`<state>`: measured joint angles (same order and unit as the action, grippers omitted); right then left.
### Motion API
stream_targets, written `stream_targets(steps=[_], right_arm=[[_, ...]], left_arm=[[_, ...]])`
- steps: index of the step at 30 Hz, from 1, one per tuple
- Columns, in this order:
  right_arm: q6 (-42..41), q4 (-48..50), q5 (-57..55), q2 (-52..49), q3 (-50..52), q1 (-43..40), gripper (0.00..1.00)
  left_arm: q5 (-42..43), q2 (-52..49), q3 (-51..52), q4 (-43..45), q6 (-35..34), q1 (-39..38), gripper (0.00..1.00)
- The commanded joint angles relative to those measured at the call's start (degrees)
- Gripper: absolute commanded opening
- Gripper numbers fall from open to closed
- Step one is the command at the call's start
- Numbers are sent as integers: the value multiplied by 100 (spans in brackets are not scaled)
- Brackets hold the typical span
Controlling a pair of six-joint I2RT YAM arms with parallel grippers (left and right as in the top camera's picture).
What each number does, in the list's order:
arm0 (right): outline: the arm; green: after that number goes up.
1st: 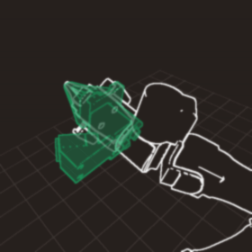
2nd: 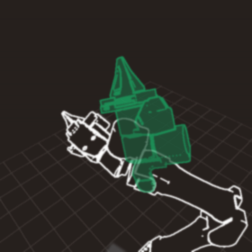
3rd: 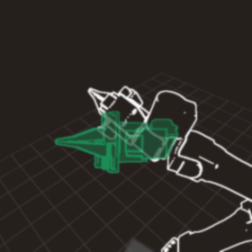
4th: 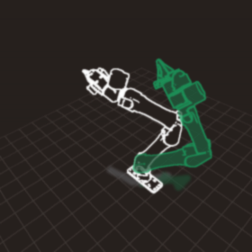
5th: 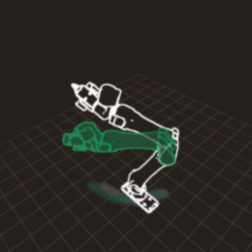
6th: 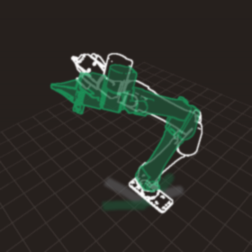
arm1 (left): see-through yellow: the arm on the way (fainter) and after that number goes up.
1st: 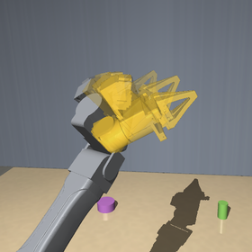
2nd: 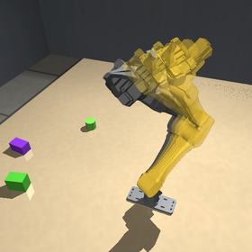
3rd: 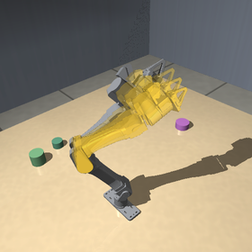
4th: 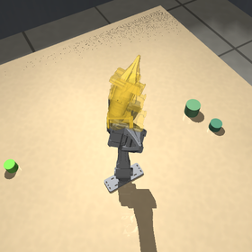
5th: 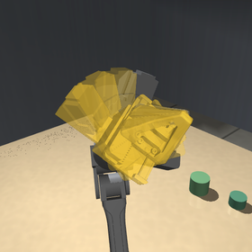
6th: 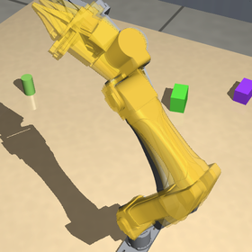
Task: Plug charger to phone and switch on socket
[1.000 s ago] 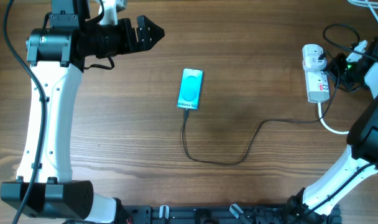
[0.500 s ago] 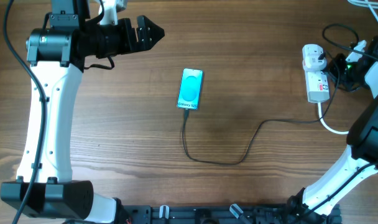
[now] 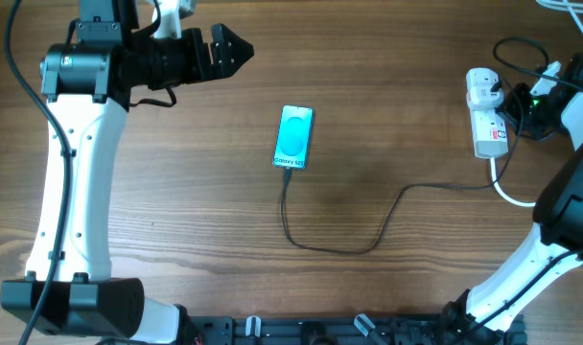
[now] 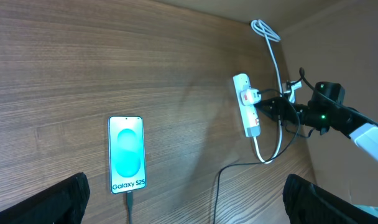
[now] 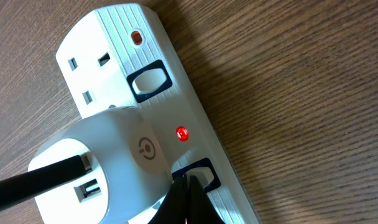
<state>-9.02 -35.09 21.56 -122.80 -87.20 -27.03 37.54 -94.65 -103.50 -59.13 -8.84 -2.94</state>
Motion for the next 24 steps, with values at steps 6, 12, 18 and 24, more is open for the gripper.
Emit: stream_targets(steps=[6,12,18,24], right_arm=[[-1086,-236,-79,-249,-699,-684,7],[-348,-249,1648,1274,-887,-1255,9],[717,-1399,2197,3869,-885,-549,26],[1056,-2922,1910,5178,-885,289,35]], left_arm=[[28,42,9,13,68,-4,100],[28,42,9,13,68,-4,100],[28,42,9,13,68,-4,100],[28,42,9,13,68,-4,100]])
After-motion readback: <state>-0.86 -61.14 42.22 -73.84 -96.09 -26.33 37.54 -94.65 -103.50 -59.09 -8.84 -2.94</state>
